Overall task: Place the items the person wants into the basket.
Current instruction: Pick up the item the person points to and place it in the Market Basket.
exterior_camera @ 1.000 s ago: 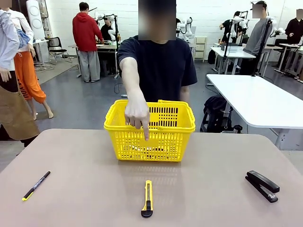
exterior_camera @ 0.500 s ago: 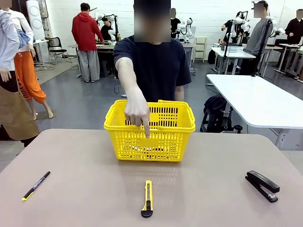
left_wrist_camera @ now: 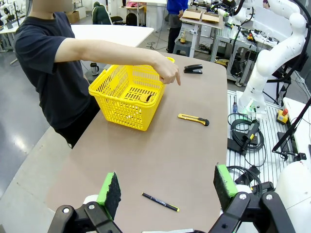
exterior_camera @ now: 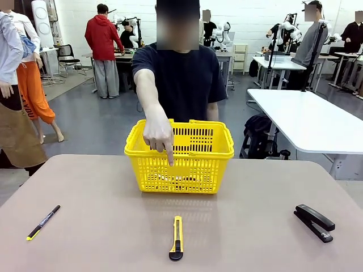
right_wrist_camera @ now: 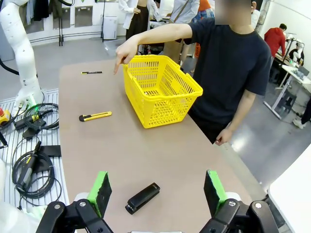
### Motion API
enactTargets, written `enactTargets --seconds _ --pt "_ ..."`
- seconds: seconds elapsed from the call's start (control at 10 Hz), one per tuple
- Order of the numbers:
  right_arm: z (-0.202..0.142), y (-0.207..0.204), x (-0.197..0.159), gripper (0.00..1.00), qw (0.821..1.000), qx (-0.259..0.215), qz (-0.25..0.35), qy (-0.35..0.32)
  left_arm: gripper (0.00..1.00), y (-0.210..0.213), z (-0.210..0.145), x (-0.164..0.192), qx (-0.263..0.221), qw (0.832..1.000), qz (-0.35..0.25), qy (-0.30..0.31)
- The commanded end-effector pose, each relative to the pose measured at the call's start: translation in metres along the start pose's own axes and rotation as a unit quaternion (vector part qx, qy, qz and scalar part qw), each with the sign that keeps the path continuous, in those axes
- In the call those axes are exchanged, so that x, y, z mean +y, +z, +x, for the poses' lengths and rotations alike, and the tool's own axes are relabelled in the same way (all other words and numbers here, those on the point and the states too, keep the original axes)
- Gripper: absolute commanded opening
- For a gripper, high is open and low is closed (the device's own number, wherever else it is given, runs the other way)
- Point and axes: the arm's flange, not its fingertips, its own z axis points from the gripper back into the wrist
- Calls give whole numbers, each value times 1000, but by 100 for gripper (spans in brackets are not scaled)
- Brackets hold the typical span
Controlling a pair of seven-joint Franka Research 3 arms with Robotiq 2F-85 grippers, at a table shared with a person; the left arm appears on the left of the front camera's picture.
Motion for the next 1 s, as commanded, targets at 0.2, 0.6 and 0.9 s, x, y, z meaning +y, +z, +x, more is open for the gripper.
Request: enactTargets --seconds 0.2,0.6,0.9 --pt "0 0 -2 100 1000 -13 -1 9 100 -21 26 -37 52 997 8 -57" --pt "0 0 -2 100 1000 -13 -1 9 100 -166 102 -107 249 963 -10 -100" --pt "0 0 -2 100 1000 -13 -1 9 100 -272 93 -122 340 937 79 -8"
